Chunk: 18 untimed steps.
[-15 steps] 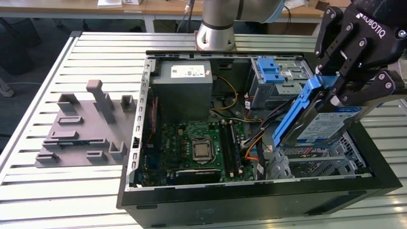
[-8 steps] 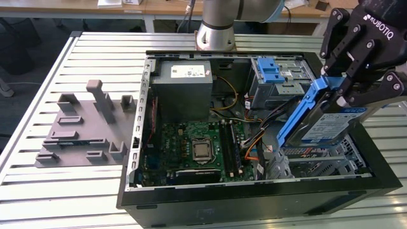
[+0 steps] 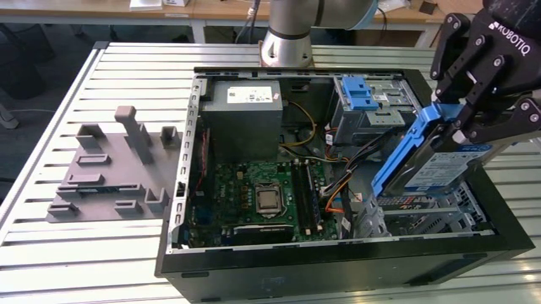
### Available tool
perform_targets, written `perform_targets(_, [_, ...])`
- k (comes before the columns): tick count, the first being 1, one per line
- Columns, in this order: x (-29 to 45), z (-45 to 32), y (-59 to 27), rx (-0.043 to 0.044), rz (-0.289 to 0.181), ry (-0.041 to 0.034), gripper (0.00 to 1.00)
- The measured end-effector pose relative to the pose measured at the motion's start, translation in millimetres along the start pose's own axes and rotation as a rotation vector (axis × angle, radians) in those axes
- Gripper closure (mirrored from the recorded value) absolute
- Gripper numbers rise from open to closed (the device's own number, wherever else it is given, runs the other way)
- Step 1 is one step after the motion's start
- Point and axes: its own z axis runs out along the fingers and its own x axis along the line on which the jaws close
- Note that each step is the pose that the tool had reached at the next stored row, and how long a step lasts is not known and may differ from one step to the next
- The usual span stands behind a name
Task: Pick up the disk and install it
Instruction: 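Insert the disk into the insertion slot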
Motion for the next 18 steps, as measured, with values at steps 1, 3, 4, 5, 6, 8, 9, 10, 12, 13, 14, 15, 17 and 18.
perform_targets(1, [0.2,0.2,-0.4,0.0000,0.000,0.0001,0.64])
perform_targets(3, [0.4,0.8,-1.2,0.0000,0.000,0.0003,0.64])
perform_targets(4, [0.6,1.2,-1.5,0.0000,0.000,0.0003,0.64])
perform_targets(5, [0.8,1.6,-1.6,0.0001,-0.001,0.0003,0.64])
perform_targets(6, [1.1,1.9,-1.8,0.0002,-0.001,0.0003,0.64])
perform_targets(8, [1.6,2.6,-2.4,0.0002,-0.001,0.0003,0.64])
perform_targets(9, [1.8,2.9,-2.9,0.0002,-0.001,0.0003,0.64])
perform_targets(10, [1.9,3.3,-3.6,0.0002,-0.001,0.0003,0.64])
perform_targets(12, [2.2,4.0,-5.2,0.0002,-0.001,0.0003,0.64])
perform_targets(13, [2.4,4.4,-6.0,0.0003,0.000,0.0001,0.64])
perform_targets(14, [2.8,4.7,-6.6,0.0003,0.001,0.0002,0.64])
perform_targets(15, [3.3,5.1,-7.0,0.0003,0.002,0.0002,0.64])
perform_targets(17, [4.6,5.9,-7.2,0.0004,0.004,0.0000,0.64])
perform_targets(18, [5.1,6.4,-7.3,0.0005,0.006,-0.0001,0.64])
